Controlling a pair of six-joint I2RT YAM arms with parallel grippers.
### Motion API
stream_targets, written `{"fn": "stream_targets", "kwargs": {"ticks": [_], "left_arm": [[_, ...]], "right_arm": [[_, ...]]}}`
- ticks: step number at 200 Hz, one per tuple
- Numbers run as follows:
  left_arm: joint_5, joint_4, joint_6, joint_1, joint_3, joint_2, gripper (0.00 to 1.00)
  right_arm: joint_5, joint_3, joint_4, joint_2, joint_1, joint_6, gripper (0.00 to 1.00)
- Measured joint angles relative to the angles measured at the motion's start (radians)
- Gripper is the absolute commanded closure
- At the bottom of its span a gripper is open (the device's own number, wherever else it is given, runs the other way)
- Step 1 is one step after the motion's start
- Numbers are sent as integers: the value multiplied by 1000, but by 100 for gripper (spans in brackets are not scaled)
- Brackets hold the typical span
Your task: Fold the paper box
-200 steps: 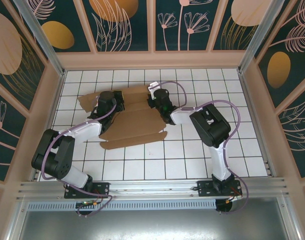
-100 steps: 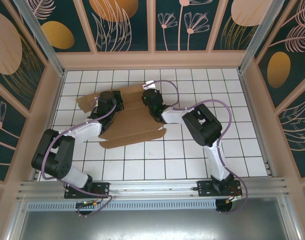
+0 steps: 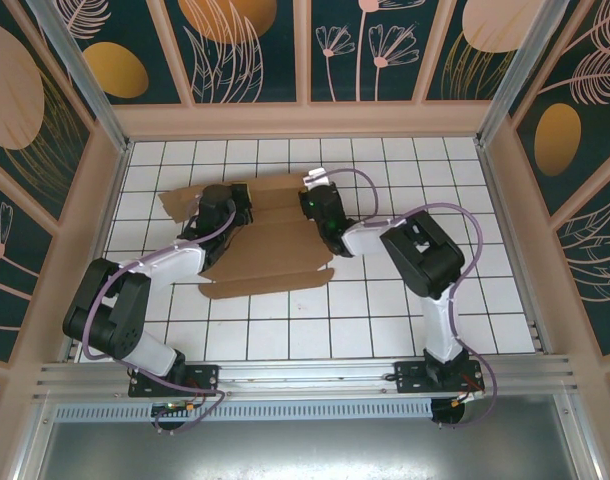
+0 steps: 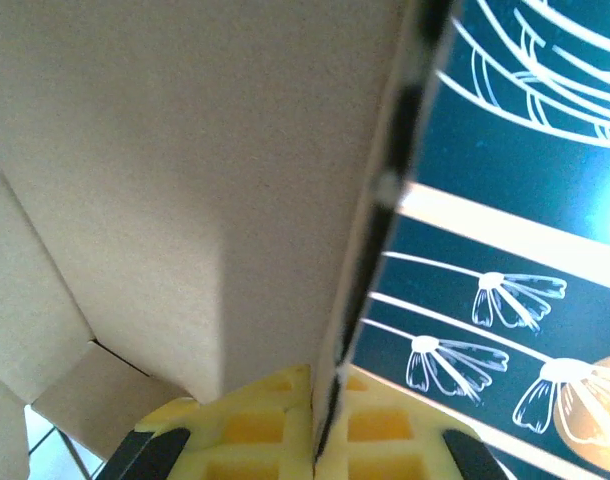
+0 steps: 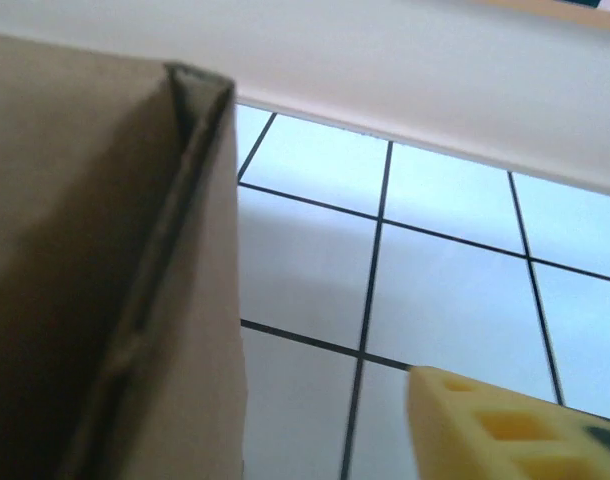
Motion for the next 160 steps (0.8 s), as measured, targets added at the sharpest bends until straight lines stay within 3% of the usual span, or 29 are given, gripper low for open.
{"fn": "stream_targets", "kwargs": {"ticks": [27, 80, 121, 160], "left_arm": [[27, 0, 0, -8, 0, 0, 100], [30, 0, 0, -9, 0, 0, 100], [34, 0, 0, -9, 0, 0, 100], [32, 6, 0, -9, 0, 0, 100]], "right_arm": [[-64, -107, 71, -47, -9, -22, 29], [-76, -132, 92, -49, -8, 7, 30], [-44, -113, 45, -47, -6, 68, 54], [-45, -67, 9, -29, 3, 126, 91]]}}
